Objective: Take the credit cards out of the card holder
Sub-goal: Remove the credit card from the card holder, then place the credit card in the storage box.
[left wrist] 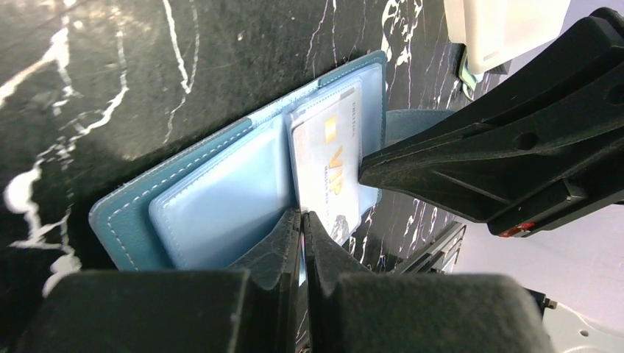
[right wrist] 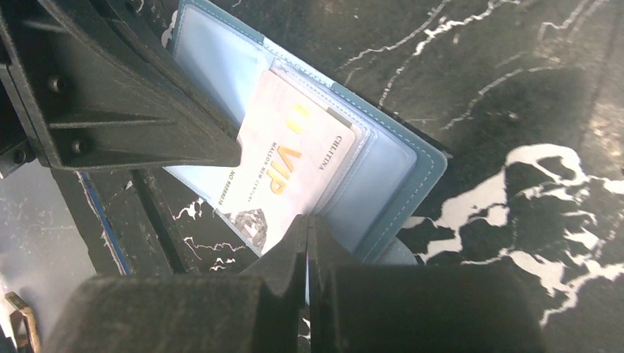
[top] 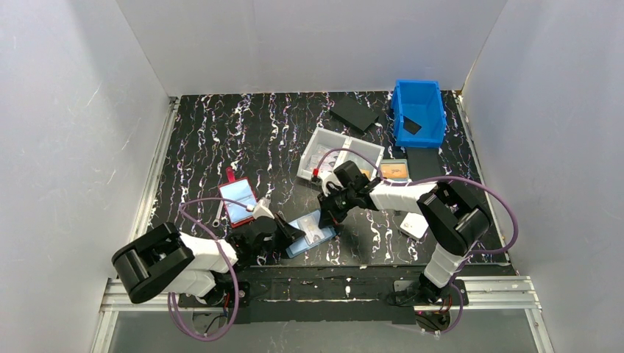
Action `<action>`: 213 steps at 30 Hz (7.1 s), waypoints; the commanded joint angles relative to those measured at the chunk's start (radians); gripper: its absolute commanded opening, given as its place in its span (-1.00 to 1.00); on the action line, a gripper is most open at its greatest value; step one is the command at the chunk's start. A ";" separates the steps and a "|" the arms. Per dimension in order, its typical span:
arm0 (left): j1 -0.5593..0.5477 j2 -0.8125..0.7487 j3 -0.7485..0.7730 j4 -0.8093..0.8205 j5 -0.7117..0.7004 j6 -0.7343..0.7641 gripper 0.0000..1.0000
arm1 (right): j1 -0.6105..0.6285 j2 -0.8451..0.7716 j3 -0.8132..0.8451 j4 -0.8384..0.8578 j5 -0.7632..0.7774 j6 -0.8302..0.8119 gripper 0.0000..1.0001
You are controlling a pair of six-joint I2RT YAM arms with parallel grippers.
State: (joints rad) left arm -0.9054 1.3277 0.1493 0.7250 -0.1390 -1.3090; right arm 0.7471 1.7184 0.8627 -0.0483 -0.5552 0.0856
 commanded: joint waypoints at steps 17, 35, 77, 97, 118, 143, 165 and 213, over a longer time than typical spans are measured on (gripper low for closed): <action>0.004 -0.204 -0.189 -0.039 -0.097 -0.032 -1.00 | 0.048 0.058 0.010 -0.078 0.122 -0.043 -0.89; 0.010 -0.355 -0.214 -0.128 -0.091 -0.029 -1.00 | 0.043 0.066 0.010 -0.072 0.092 -0.041 -0.86; 0.028 -0.810 -0.086 -0.263 -0.033 0.296 -1.00 | -0.153 -0.253 -0.089 0.278 -0.546 0.234 0.63; 0.028 -0.545 0.064 0.148 0.019 0.298 -1.00 | -0.180 -0.191 0.127 0.355 -0.677 0.520 -0.92; 0.029 -1.075 0.060 -0.989 -0.064 0.373 0.65 | -0.187 0.123 0.963 -0.826 0.229 -0.707 -0.97; 0.029 -1.214 0.070 -1.198 -0.120 0.362 0.70 | -0.093 0.441 1.255 -0.925 0.377 -0.822 -0.96; 0.029 -1.241 0.067 -1.227 -0.131 0.365 0.71 | -0.051 0.542 1.290 -0.974 0.417 -0.844 -0.92; 0.030 -1.338 0.025 -1.103 -0.078 0.205 0.97 | -0.051 0.293 1.137 -0.886 0.479 -0.697 0.09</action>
State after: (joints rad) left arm -0.8791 0.0334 0.1959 -0.4461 -0.2314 -1.0348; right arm 0.6949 2.1860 2.0682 -0.9154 0.0540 -0.6312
